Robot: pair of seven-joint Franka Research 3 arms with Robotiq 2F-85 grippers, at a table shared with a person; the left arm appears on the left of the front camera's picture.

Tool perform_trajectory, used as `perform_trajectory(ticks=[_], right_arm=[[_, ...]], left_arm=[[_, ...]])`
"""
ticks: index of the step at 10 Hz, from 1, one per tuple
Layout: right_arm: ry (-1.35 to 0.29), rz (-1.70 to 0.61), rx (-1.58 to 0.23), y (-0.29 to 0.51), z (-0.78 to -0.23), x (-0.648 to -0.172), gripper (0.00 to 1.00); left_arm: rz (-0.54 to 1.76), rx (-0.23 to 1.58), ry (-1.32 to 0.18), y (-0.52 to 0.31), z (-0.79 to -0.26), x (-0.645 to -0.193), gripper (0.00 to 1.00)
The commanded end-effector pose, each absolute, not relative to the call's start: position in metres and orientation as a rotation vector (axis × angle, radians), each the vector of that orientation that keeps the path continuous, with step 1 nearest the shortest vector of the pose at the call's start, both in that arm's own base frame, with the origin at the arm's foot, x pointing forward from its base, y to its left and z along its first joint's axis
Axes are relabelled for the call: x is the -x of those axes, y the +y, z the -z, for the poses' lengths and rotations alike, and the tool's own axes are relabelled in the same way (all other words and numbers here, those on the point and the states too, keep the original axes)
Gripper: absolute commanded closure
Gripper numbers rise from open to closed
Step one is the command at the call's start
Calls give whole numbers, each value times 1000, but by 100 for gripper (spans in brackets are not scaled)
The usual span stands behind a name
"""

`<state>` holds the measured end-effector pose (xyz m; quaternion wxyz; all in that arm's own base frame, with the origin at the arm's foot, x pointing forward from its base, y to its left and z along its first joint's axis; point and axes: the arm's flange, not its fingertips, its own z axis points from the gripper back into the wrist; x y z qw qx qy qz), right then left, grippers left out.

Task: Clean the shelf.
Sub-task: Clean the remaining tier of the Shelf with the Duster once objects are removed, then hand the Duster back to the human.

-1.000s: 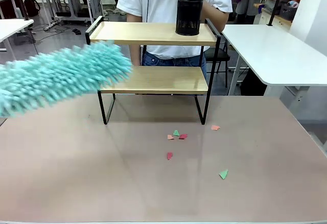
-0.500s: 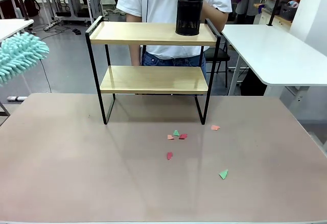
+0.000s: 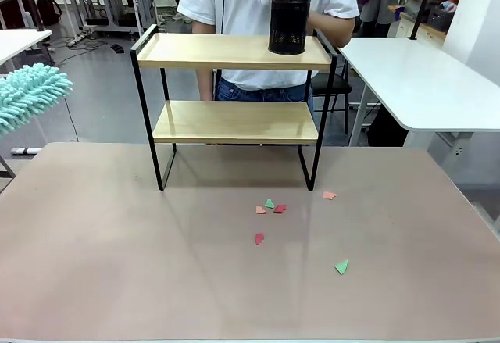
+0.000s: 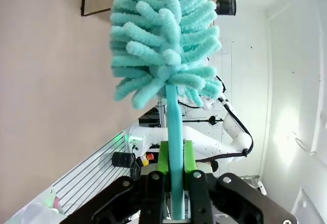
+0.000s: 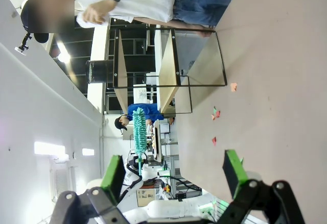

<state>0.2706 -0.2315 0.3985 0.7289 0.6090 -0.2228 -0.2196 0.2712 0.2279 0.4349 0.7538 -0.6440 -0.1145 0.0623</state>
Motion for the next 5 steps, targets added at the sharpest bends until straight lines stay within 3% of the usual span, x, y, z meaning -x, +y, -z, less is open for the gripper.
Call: perform_trajectory(ticks=[1, 5], right_arm=[[-500, 469, -1345, -232, -400, -270, 0], [-500, 469, -1345, -232, -400, -270, 0]], left_arm=[[-108, 1416, -274, 230, -439, -265, 88], [-108, 1416, -274, 230, -439, -265, 88]])
